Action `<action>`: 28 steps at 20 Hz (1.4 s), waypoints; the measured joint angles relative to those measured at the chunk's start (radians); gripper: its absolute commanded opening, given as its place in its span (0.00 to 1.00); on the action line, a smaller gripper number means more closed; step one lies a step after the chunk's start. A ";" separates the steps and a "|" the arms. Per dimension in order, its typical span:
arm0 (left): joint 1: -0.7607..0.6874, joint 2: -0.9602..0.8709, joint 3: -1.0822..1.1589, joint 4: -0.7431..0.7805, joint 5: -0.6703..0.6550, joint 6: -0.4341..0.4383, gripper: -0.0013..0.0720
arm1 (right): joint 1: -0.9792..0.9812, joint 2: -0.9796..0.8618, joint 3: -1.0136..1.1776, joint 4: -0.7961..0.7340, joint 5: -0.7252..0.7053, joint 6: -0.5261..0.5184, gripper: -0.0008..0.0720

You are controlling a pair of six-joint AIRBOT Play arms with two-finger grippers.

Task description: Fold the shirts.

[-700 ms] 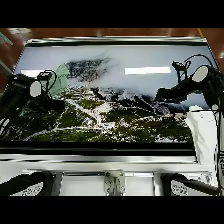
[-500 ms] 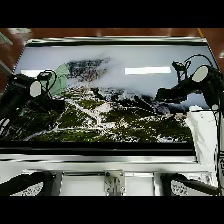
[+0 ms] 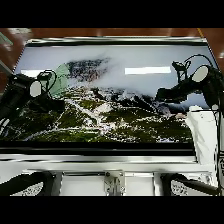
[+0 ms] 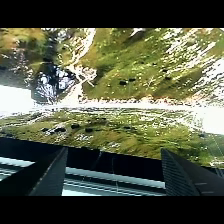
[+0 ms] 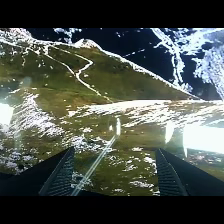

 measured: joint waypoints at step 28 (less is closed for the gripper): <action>0.414 -0.385 0.388 -0.039 0.514 0.064 0.68 | 0.000 0.000 0.000 0.043 -0.031 0.025 0.88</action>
